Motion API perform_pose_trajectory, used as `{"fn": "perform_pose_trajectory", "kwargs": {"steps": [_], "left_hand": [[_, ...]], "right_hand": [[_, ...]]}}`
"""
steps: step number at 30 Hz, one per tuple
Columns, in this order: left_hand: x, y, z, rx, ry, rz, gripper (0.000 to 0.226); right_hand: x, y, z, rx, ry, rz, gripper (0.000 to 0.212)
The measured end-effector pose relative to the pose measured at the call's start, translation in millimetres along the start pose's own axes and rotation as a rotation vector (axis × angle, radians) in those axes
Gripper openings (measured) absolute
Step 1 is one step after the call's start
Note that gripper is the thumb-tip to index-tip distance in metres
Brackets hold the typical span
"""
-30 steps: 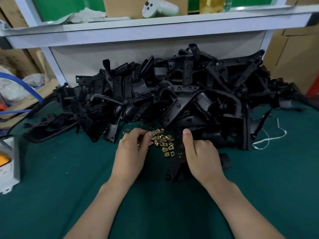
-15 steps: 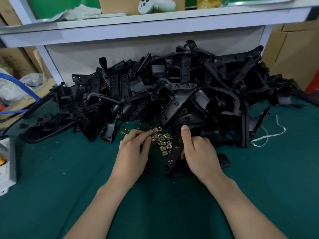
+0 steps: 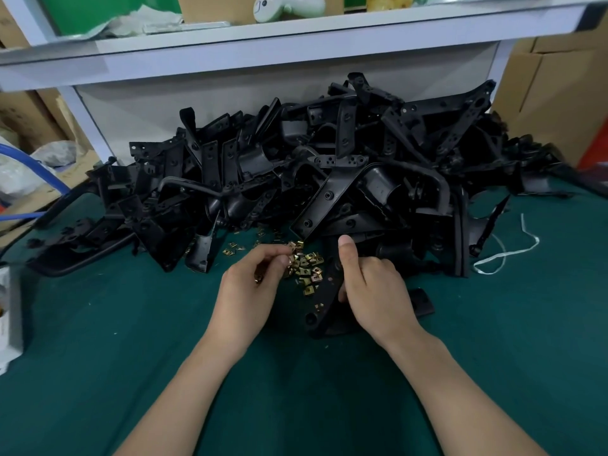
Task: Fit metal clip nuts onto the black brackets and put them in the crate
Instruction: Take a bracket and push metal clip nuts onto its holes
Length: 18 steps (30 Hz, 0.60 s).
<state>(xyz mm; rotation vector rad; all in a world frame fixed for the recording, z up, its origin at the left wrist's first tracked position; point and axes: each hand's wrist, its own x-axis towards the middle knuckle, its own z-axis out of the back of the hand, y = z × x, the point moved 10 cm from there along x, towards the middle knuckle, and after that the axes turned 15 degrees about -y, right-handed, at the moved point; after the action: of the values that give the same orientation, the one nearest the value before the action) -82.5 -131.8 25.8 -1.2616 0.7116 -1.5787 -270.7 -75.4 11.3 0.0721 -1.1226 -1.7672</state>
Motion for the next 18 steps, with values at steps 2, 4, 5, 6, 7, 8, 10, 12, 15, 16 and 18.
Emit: {"fn": "perform_pose_trajectory", "kwargs": {"steps": [2,4,5,6,7,8,10,12,15,16,18], "left_hand": [[-1.1,-1.0,-0.7,-0.037,0.007,0.022,0.018],[-1.3,-0.1,-2.0,-0.086,0.020,0.064,0.018],[-1.3,1.3,-2.9,-0.125,0.026,0.101,0.018],[-1.2,4.3,-3.9,-0.179,0.029,0.153,0.018],[-1.6,8.0,-4.8,-0.259,0.028,0.228,0.016],[-2.2,12.5,-6.6,-0.367,0.030,0.322,0.012],[-5.5,17.7,-13.4,-0.625,0.063,0.516,0.015],[-9.2,20.6,-19.6,-0.797,0.102,0.665,0.023],[-13.4,22.5,-23.3,-0.900,0.126,0.788,0.020],[-13.8,23.3,-23.7,-0.919,0.121,0.815,0.019],[-14.8,23.4,-25.2,-0.961,0.118,0.857,0.016]], "right_hand": [[-1.0,2.7,2.0,0.008,-0.001,0.013,0.096],[-1.9,5.6,2.6,0.009,0.011,0.027,0.093],[-2.5,6.6,2.0,0.003,0.024,0.034,0.091],[-3.1,7.4,1.1,-0.003,0.039,0.042,0.087],[-3.9,8.1,0.0,-0.003,0.052,0.049,0.083],[-4.7,9.0,-0.5,0.004,0.061,0.054,0.079],[-6.3,11.0,-0.8,0.021,0.066,0.066,0.074],[-7.1,12.5,-0.3,0.025,0.063,0.075,0.073],[-6.1,12.2,-0.2,0.031,0.057,0.069,0.074],[-5.8,12.2,-0.3,0.030,0.057,0.069,0.074],[-5.4,11.6,-0.3,0.027,0.054,0.069,0.076]]}}
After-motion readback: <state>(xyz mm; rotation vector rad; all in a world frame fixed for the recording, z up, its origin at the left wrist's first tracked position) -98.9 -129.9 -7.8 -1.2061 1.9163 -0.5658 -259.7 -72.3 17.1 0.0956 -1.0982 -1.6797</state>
